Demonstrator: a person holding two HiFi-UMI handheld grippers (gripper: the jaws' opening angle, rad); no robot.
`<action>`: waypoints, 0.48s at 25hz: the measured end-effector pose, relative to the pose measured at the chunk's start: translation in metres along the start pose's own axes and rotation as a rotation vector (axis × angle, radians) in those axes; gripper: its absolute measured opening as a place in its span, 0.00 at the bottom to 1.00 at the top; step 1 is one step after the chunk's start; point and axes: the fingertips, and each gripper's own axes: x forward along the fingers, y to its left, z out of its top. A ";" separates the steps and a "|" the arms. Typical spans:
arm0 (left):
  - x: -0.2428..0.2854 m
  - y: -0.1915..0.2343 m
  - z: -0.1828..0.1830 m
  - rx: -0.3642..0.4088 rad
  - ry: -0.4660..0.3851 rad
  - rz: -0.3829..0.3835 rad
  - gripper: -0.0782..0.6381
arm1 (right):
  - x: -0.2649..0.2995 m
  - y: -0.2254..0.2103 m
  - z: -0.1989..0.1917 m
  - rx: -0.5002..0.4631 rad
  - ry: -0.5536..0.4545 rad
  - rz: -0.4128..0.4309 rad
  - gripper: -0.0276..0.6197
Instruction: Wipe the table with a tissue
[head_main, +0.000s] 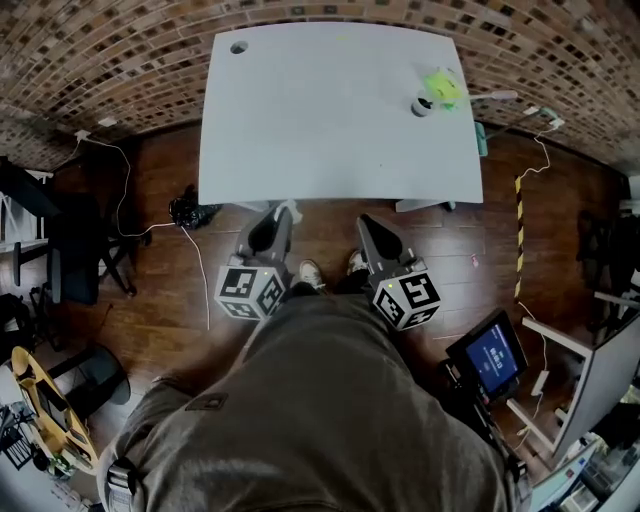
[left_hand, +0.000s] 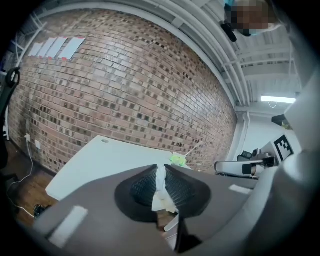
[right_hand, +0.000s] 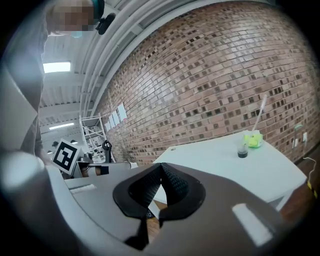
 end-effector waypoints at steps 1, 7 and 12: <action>-0.001 -0.001 0.003 0.001 -0.007 0.002 0.16 | 0.000 0.000 0.002 -0.006 -0.004 -0.001 0.06; 0.001 -0.016 0.012 0.015 -0.031 -0.007 0.16 | -0.010 -0.005 0.024 -0.044 -0.040 -0.006 0.06; 0.005 -0.031 0.011 0.018 -0.030 -0.016 0.16 | -0.019 -0.015 0.029 -0.053 -0.042 -0.009 0.06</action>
